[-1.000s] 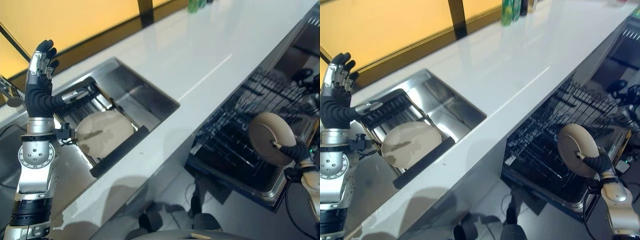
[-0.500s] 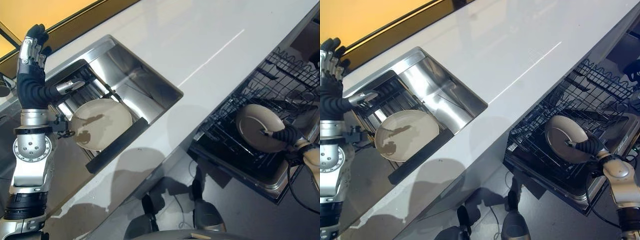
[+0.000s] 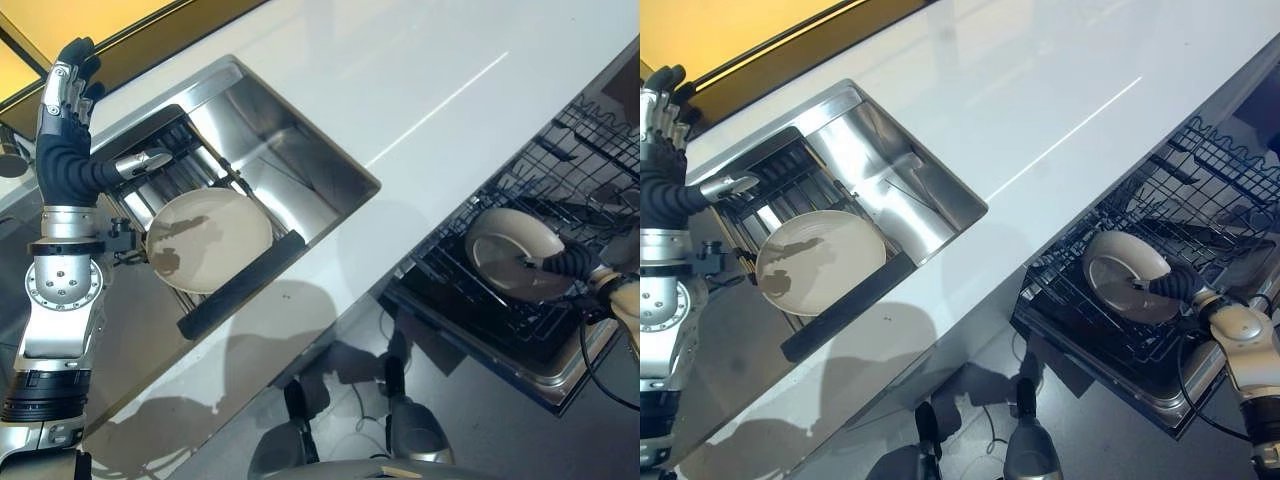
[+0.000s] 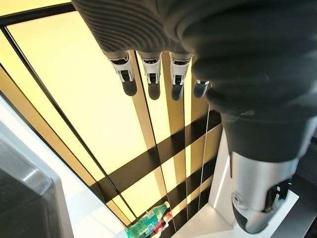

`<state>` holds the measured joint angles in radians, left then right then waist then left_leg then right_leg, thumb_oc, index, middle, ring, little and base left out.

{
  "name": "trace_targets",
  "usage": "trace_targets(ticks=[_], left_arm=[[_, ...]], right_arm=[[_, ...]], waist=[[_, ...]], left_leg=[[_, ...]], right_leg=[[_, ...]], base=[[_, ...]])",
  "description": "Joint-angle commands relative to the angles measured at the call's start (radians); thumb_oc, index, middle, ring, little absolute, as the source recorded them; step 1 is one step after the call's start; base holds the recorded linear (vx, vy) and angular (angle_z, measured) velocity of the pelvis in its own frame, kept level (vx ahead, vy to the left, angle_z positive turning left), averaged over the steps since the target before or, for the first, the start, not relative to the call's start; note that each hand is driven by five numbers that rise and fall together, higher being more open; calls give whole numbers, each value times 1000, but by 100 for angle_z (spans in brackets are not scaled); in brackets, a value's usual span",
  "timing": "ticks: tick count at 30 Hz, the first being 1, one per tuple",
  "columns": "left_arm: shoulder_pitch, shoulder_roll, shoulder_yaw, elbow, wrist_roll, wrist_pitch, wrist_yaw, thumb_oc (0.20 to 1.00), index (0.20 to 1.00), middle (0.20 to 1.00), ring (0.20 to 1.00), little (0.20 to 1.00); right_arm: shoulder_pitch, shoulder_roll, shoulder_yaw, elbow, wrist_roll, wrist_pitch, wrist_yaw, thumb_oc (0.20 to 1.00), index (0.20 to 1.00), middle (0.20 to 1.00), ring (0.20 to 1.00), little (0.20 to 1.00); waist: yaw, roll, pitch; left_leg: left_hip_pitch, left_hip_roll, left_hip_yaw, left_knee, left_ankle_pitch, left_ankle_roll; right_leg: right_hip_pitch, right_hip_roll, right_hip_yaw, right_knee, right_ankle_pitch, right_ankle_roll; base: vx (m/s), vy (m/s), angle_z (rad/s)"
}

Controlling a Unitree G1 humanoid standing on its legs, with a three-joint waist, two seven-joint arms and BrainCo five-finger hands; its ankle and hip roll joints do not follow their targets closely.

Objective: Pick up plates and place into dishwasher.

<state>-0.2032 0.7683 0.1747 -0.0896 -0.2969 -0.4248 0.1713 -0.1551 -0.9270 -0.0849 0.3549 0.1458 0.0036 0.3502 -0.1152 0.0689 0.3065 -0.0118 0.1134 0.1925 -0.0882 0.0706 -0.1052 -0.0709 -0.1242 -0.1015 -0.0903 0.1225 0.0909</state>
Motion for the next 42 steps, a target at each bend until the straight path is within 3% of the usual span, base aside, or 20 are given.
trace_targets(ticks=[1,11,21,22,23,24,25,36,39,40,42], left_arm=[[-26,25,14,14,2,-57,22,1000,1000,1000,1000,1000],[-89,26,-34,23,17,-36,32,1000,1000,1000,1000,1000],[-100,38,-54,8,5,-25,35,1000,1000,1000,1000,1000],[-99,36,-55,9,6,-25,30,1000,1000,1000,1000,1000],[-99,35,-55,10,6,-25,28,1000,1000,1000,1000,1000],[-99,35,-53,12,4,-23,25,1000,1000,1000,1000,1000],[-95,36,-50,13,2,-23,22,1000,1000,1000,1000,1000],[-33,7,-14,11,8,-26,-25,1000,1000,1000,1000,1000],[-1,7,5,27,66,38,-16,1000,1000,1000,1000,1000],[21,6,19,39,62,100,-35,1000,1000,1000,1000,1000],[61,5,37,56,90,139,-9,1000,1000,1000,1000,1000]], right_arm=[[-34,-32,-18,-71,-25,-44,35,200,200,200,200,200],[-73,-25,148,42,-137,-11,174,200,200,200,200,200],[-65,-3,228,91,-176,14,155,200,200,200,200,200],[-62,2,231,94,-175,14,143,241,241,241,241,241],[-59,5,232,94,-175,13,134,479,479,479,479,479],[-52,9,229,96,-178,8,122,947,947,947,947,947],[-42,13,221,96,-183,2,113,1000,1000,1000,1000,1000],[63,52,112,21,-181,-2,70,1000,1000,1000,1000,1000],[82,59,70,-10,-202,-8,68,1000,1000,1000,1000,1000],[95,58,49,-39,-203,-10,60,1000,1000,1000,1000,1000],[112,51,14,-101,-206,1,56,1000,1000,1000,1000,1000]], waist=[[-11,-19,-45],[-4,-13,-24],[4,-21,-22],[5,-24,-26],[5,-26,-28],[5,-29,-33],[5,-32,-37],[-4,-48,-99],[-5,-49,-119],[-5,-50,-124],[-4,-53,-127]], left_leg=[[-29,89,-14,20,20,-58],[-29,89,-18,18,25,-62],[-18,88,-26,14,26,-62],[-14,91,-26,15,26,-63],[-12,92,-25,15,26,-64],[-8,94,-23,15,25,-64],[-5,96,-22,15,23,-64],[43,116,-18,16,8,-62],[62,119,-16,28,0,-63],[62,118,-22,53,-10,-64],[47,114,-44,129,-33,-67]], right_leg=[[-29,-38,-9,39,-33,52],[-27,-47,-7,30,-27,52],[-7,-53,-19,25,-26,55],[-3,-52,-20,25,-26,55],[-1,-52,-21,24,-26,56],[3,-51,-22,24,-27,56],[7,-49,-21,24,-29,56],[57,-18,-3,24,-56,48],[73,-4,9,23,-64,41],[78,4,18,24,-67,36],[85,12,34,28,-69,24]], base=[[0,0,0],[-10,1,0],[-2,-5,3],[33,-24,8],[37,-27,7],[29,-25,6],[29,-25,3],[48,-18,3],[90,0,0],[91,16,-4],[107,28,-8]])
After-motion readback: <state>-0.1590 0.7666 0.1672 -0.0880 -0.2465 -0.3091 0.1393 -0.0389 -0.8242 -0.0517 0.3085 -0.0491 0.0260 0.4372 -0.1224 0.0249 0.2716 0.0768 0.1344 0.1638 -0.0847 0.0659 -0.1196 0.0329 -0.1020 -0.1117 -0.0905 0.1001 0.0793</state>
